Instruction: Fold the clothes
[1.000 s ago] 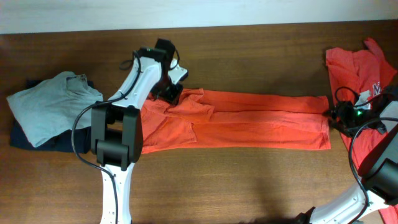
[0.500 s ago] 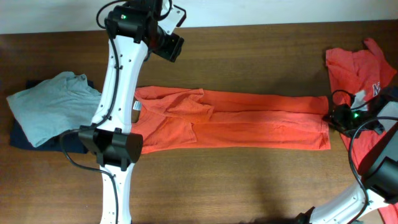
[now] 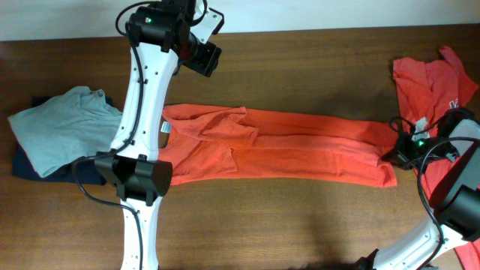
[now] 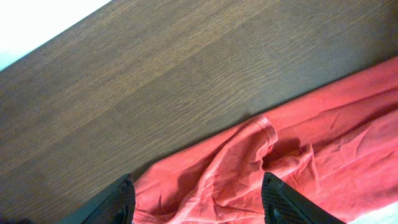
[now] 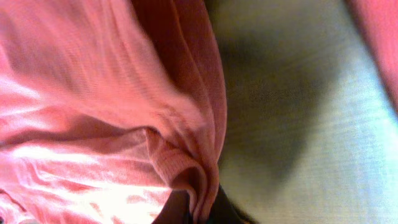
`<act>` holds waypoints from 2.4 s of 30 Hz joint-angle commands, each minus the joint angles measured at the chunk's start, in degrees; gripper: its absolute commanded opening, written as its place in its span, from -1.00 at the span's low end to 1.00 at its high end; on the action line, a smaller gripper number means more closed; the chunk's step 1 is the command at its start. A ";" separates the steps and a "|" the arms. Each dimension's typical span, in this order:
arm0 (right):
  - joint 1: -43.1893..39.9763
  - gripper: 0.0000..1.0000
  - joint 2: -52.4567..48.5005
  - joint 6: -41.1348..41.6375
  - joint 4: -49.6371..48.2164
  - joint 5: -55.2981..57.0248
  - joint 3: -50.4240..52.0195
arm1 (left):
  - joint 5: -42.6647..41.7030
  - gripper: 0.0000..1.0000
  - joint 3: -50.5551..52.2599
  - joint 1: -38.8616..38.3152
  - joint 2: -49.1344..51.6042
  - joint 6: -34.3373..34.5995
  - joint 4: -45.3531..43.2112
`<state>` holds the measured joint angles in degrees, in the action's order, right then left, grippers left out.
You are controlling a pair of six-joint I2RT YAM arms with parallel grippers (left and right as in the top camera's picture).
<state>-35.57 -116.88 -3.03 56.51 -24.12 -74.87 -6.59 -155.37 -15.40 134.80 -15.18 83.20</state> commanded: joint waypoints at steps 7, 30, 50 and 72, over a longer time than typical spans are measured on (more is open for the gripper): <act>5.99 -0.92 4.50 0.50 10.25 3.21 -8.09 | 0.24 0.30 -0.85 0.17 -0.26 0.59 0.04; 35.60 -0.92 5.53 7.76 5.86 6.80 -8.07 | 0.24 0.30 -0.85 0.17 -0.26 0.59 0.09; 44.65 -0.89 5.51 13.14 0.96 5.55 -8.07 | 0.22 0.29 -0.85 0.17 -0.26 0.59 1.31; 40.48 -0.32 7.26 -3.96 5.09 -11.19 -8.37 | 0.28 0.30 -0.85 0.17 -0.26 0.57 1.29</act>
<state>7.90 -112.64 -5.85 61.49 -33.69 -82.19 -6.59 -155.37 -15.40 134.80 -15.18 84.42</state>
